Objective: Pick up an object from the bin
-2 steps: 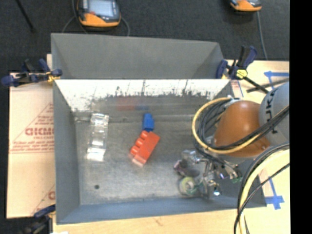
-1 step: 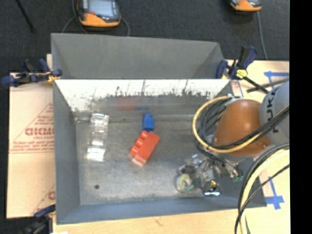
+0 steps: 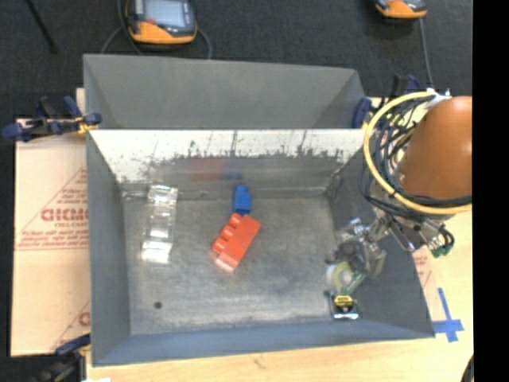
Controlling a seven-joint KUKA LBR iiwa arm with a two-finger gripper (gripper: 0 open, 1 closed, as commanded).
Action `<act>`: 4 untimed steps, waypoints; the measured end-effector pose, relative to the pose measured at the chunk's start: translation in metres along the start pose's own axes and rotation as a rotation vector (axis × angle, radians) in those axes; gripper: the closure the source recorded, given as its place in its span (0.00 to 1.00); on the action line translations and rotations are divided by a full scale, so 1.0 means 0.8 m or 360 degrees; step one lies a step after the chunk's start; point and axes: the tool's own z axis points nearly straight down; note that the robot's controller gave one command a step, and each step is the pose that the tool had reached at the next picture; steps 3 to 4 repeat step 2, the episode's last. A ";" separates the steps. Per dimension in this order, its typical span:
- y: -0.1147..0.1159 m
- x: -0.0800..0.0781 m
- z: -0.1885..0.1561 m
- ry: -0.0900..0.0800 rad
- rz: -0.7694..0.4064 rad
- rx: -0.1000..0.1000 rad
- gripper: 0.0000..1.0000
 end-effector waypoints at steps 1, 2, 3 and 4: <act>0.048 -0.002 0.052 0.0014 -0.0315 -0.0014 1.00; 0.054 -0.011 -0.038 -0.0001 -0.0369 -0.0002 1.00; 0.054 -0.011 -0.038 -0.0001 -0.0369 -0.0002 1.00; 0.054 -0.011 -0.038 -0.0001 -0.0369 -0.0002 1.00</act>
Offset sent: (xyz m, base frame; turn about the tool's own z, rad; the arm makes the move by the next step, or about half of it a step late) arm -0.0136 0.0359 -0.0411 -0.1996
